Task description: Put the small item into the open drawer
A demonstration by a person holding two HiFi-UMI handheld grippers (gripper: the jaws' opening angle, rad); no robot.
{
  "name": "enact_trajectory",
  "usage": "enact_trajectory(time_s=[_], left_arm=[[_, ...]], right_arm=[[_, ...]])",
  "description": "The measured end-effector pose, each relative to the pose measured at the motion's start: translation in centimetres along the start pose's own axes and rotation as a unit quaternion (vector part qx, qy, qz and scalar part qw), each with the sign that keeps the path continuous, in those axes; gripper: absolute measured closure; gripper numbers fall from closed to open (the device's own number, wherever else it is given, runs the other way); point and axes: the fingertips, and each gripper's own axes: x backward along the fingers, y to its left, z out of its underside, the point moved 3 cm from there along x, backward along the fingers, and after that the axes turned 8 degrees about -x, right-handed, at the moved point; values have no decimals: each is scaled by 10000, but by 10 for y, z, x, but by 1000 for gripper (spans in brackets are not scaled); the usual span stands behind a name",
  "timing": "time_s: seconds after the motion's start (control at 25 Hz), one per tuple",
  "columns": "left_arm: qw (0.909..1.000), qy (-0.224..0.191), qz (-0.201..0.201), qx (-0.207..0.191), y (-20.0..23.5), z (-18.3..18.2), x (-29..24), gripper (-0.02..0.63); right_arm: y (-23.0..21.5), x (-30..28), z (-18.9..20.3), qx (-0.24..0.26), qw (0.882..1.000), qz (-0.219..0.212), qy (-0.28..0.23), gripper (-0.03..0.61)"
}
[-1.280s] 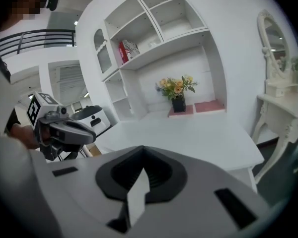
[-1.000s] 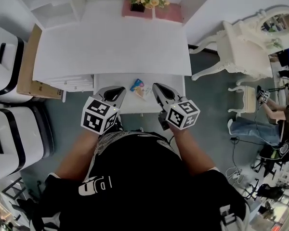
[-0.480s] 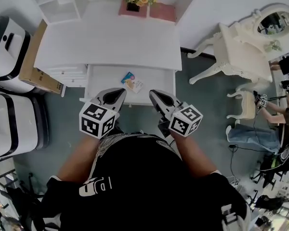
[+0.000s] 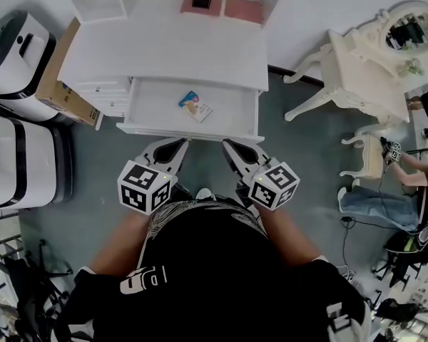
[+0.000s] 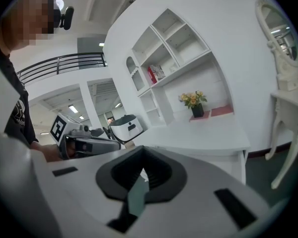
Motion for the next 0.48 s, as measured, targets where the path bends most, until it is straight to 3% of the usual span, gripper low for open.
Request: enact_trajectory(time_s=[0.48], left_arm=[[9996,-18,65,-269,-9,-6,26,598]], right_arm=[[24,16,6,-154,9991,221,-323,571]])
